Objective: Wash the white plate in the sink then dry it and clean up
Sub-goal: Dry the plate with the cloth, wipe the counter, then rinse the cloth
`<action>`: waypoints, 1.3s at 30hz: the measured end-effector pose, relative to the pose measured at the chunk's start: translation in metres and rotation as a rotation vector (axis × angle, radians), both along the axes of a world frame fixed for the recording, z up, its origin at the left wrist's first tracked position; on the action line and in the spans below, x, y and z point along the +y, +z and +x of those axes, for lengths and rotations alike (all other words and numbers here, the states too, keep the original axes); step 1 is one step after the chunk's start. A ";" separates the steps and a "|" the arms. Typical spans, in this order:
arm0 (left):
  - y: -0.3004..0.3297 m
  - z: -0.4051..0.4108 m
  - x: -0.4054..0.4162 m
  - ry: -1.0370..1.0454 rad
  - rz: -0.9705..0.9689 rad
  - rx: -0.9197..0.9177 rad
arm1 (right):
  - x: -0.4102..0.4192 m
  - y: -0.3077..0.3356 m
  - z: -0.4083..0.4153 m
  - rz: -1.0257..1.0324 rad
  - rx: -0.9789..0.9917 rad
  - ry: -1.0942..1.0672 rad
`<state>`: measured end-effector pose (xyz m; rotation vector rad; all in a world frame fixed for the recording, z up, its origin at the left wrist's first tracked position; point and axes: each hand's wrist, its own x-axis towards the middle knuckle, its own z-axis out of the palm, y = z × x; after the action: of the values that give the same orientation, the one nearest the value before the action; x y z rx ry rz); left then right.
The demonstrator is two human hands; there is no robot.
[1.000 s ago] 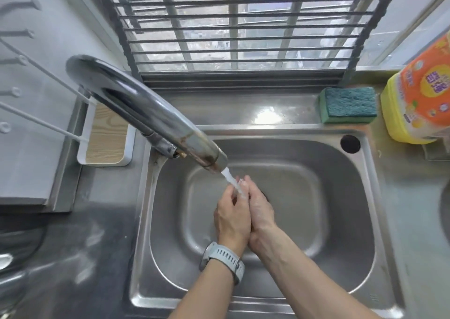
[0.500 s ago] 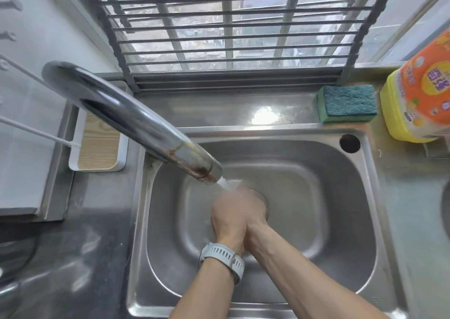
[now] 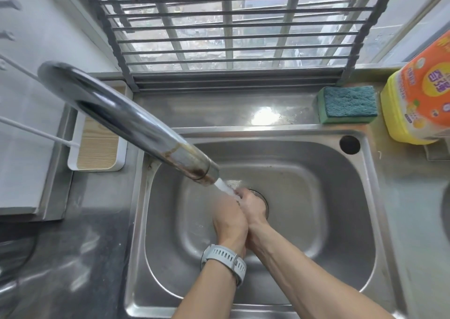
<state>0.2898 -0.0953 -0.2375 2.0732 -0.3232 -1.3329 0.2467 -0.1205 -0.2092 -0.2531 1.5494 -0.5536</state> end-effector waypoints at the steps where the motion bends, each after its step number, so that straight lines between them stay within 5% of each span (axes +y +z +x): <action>1: 0.002 -0.001 -0.001 -0.019 -0.009 -0.014 | 0.001 0.001 0.000 0.010 -0.005 0.003; 6: 0.018 0.006 -0.001 -0.081 -0.049 -0.080 | 0.001 0.008 -0.008 -0.023 -0.065 -0.093; 9: 0.029 0.013 0.011 -0.030 -0.042 0.101 | 0.004 0.017 -0.022 0.002 -0.134 -0.105; 15: 0.070 0.023 0.034 -0.071 0.056 0.442 | 0.027 0.064 -0.066 -0.033 -0.090 0.232; 24: 0.132 0.037 0.051 0.124 0.011 0.447 | 0.038 0.131 -0.129 -0.169 0.065 0.261; 29: 0.171 0.021 0.057 -0.087 -0.001 0.577 | 0.056 0.161 -0.113 -0.150 -0.145 0.331; 33: 0.201 0.009 0.061 -0.231 -0.034 0.603 | 0.067 0.180 -0.112 -0.331 0.063 0.309; 39: 0.208 0.011 0.067 -0.103 -0.010 0.657 | 0.077 0.207 -0.141 -0.409 -0.008 0.239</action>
<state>0.3012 -0.0280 -0.0296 1.5098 -0.1441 -1.9693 0.1056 -0.0430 -0.0024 -0.7378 1.3630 -0.6761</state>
